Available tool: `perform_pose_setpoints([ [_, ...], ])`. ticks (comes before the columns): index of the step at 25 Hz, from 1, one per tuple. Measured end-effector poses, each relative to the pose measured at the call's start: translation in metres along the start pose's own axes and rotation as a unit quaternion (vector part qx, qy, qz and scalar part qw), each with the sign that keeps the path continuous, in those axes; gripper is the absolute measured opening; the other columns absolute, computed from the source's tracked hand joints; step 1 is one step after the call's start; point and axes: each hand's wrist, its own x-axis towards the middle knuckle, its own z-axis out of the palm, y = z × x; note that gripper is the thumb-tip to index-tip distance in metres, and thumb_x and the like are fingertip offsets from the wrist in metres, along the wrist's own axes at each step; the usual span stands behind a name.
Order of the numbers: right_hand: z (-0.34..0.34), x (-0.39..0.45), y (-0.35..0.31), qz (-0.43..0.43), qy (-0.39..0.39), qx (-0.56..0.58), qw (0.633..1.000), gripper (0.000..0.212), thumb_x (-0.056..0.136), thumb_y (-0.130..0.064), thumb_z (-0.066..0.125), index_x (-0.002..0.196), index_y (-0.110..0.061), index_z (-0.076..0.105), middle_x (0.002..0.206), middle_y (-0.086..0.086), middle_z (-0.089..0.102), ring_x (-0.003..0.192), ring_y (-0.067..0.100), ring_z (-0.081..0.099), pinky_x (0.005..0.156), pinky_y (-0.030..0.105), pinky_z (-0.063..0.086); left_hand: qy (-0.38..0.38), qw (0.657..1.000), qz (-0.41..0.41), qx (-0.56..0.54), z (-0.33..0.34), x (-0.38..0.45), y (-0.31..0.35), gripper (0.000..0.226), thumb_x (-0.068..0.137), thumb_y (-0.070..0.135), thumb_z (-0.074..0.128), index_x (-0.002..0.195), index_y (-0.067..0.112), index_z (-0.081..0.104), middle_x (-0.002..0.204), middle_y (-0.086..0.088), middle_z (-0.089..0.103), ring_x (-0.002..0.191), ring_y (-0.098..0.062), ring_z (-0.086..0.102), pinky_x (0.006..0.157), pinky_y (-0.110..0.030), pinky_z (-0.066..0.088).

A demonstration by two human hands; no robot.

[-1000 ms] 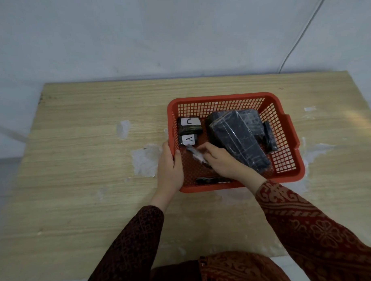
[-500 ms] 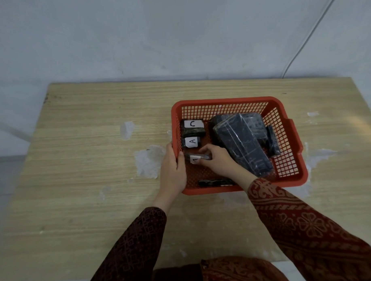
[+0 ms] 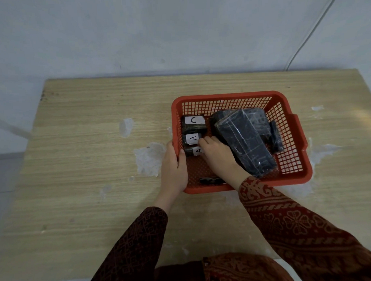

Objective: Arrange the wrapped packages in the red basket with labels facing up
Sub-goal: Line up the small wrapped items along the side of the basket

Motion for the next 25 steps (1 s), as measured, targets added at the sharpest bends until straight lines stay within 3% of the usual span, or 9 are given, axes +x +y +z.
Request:
perform_pose_setpoints([
  [5,-0.001,0.004,-0.003,-0.003,0.001,-0.032,0.999,0.028,0.094,-0.005,0.041,0.119,-0.006,0.053,0.121,0.012,0.053,0.115,0.027,0.048,0.088,0.033,0.047,0.000,1.000,-0.001,0.001,0.000,0.000,0.000,0.032,0.098,0.030,0.035,0.129,0.025,0.043,0.115,0.005,0.061,0.105,-0.010,0.058,0.092,-0.038,0.050],
  [17,-0.004,0.002,-0.011,0.095,-0.010,-0.018,0.995,0.027,0.093,-0.003,0.043,0.114,-0.005,0.059,0.121,0.014,0.054,0.114,0.030,0.050,0.081,0.037,0.051,0.002,1.000,-0.006,0.008,0.000,-0.001,0.003,0.031,0.098,0.028,0.035,0.127,0.023,0.044,0.111,0.005,0.061,0.101,-0.008,0.059,0.088,-0.031,0.050],
  [22,-0.007,-0.007,-0.016,0.068,-0.018,0.021,0.997,0.034,0.093,-0.006,0.047,0.127,-0.010,0.047,0.125,0.013,0.050,0.117,0.028,0.047,0.084,0.036,0.051,0.009,1.000,-0.001,0.017,0.000,-0.001,0.005,0.029,0.098,0.025,0.037,0.126,0.020,0.045,0.108,0.009,0.059,0.099,-0.003,0.058,0.089,-0.034,0.051],
  [25,-0.019,-0.023,-0.015,0.035,0.005,0.079,0.996,0.031,0.093,-0.013,0.050,0.123,-0.010,0.053,0.121,0.010,0.053,0.113,0.025,0.050,0.083,0.036,0.052,0.020,0.999,-0.012,0.030,-0.001,-0.003,0.012,0.038,0.097,0.018,0.043,0.134,0.015,0.040,0.116,0.009,0.055,0.105,-0.001,0.054,0.096,-0.035,0.048],
])
